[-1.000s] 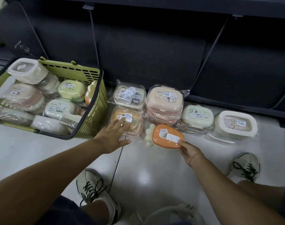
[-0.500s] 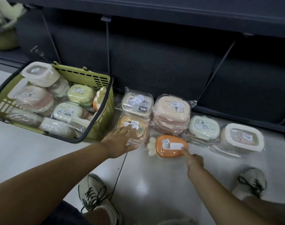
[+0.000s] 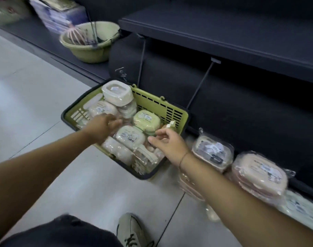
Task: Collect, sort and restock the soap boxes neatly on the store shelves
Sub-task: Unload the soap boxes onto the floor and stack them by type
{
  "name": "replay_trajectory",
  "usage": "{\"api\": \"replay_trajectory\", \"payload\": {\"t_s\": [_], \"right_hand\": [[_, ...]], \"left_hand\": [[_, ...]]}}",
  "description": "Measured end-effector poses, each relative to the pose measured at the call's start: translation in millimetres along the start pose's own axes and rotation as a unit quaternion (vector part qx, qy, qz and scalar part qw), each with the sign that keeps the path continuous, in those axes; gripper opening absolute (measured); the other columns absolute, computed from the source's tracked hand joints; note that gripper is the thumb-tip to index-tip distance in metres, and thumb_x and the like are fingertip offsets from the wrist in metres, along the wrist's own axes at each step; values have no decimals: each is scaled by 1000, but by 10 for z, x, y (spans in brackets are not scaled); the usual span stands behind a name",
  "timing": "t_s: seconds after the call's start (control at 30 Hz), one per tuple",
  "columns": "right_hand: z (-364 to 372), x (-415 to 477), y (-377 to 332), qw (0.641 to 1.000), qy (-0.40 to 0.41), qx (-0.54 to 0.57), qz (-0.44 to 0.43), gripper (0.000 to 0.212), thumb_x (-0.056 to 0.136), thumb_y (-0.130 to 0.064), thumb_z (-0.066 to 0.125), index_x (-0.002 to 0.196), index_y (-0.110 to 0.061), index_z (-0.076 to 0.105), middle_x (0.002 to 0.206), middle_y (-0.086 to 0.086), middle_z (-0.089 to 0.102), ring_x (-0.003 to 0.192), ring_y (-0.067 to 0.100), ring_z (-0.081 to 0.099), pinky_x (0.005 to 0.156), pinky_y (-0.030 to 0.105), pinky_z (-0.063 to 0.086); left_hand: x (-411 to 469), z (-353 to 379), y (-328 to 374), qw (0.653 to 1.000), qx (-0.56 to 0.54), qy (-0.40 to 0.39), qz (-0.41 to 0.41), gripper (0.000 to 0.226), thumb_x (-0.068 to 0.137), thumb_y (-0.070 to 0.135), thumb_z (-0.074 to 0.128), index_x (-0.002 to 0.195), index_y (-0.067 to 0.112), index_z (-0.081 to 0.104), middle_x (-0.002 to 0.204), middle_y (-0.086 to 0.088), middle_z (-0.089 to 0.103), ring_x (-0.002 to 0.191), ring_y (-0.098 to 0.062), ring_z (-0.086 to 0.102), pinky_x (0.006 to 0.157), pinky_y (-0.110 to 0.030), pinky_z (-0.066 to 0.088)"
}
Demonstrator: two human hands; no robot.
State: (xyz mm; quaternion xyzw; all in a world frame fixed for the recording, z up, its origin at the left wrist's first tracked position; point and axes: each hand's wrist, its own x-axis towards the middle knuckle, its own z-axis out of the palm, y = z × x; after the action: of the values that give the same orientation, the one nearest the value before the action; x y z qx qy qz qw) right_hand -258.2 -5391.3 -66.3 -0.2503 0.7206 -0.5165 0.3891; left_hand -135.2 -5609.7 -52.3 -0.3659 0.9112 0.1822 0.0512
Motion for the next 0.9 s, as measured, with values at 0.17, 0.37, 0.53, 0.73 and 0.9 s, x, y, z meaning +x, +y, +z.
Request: {"api": "replay_trajectory", "payload": {"t_s": [0.17,0.37,0.53,0.73,0.9], "right_hand": [[470,763,132,995,-42,-64,70,62,83,-44,72,131,-12,49,127,5,55,117,23,55,102,40,46],[779,1423,409,976,26,-55,210,79,72,-59,72,128,-7,55,124,14,62,103,28,61,79,37,54],[908,1595,599,953,-6,-104,283,70,89,-53,59,136,-2,49,133,14,56,119,32,55,103,40,45],[909,1565,708,942,-1,129,311,63,78,-39,78,123,0,58,118,15,66,108,32,63,98,44,49],[922,1593,722,941,48,193,275,92,44,-38,94,122,-4,59,107,13,70,95,31,69,89,45,56]], "left_hand": [[385,11,-795,982,-79,67,-160,64,96,47,51,143,5,40,146,-22,39,134,-39,37,110,-45,33],[956,36,-1009,971,-129,69,-188,85,91,64,49,150,7,29,154,-17,32,138,-36,36,112,-51,31],[1204,160,-990,951,-171,17,-259,101,78,67,66,150,9,24,144,-16,39,126,-35,46,98,-46,45],[1188,81,-1018,927,-246,-36,-282,147,27,77,78,150,20,22,142,-12,43,124,-36,48,101,-54,45],[1168,40,-958,871,-393,51,-289,94,56,54,89,126,2,54,108,-8,65,90,-25,64,64,-35,53]]}}
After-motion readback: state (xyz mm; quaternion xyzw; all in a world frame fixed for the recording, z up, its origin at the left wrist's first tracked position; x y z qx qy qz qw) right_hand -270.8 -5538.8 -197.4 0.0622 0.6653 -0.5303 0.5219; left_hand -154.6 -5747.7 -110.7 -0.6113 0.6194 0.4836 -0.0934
